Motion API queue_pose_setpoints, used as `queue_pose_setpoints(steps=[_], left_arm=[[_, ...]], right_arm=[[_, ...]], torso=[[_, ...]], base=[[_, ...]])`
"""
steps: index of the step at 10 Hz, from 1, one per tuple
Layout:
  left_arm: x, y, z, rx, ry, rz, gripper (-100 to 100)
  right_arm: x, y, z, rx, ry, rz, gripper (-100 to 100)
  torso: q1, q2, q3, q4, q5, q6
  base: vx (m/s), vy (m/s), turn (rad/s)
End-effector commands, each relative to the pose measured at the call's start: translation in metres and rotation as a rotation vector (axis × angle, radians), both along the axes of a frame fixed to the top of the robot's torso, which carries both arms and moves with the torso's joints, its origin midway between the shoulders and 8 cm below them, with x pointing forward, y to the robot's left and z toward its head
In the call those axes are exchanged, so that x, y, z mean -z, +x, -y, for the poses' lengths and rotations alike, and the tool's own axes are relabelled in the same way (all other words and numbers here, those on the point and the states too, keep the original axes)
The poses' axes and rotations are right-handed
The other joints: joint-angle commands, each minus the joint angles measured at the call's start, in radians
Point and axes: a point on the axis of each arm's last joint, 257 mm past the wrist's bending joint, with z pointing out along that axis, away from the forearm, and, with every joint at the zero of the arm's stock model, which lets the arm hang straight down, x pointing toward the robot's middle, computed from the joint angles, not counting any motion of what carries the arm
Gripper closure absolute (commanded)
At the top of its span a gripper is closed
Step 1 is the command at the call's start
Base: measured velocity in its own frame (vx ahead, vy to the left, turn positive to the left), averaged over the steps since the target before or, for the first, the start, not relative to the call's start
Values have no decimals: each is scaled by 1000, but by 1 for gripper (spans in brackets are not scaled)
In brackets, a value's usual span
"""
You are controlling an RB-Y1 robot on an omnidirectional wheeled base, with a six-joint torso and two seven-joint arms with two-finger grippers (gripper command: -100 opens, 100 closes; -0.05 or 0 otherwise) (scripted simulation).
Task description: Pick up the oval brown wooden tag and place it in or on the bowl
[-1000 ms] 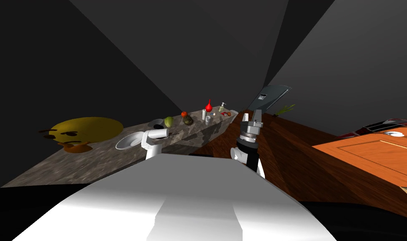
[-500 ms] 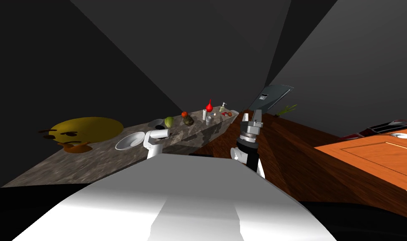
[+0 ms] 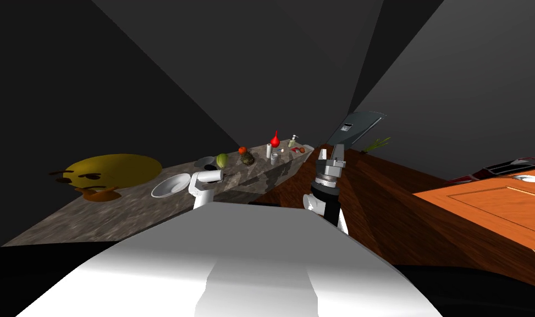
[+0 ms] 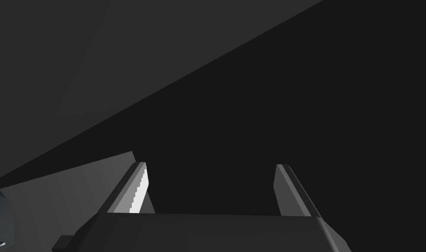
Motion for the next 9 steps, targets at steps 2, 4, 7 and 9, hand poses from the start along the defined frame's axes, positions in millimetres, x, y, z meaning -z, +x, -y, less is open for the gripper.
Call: queue_pose_setpoints(steps=[2,4,7,9], left_arm=[[0,0,0,0,0,0,0],[-9,-5,0,-7,-1,0,100],[-10,-5,1,-7,0,0,0],[-44,13,-12,-13,15,68,100]], right_arm=[[0,0,0,0,0,0,0],[0,0,0,0,0,0,0],[0,0,0,0,0,0,0],[0,0,0,0,0,0,0]], torso=[[0,0,0,0,0,0],[0,1,1,0,0,0],[0,2,1,1,0,-1],[1,4,3,2,-1,-1]], base=[[0,0,0],[-14,-3,-32],[-9,-4,-8],[-96,36,7]])
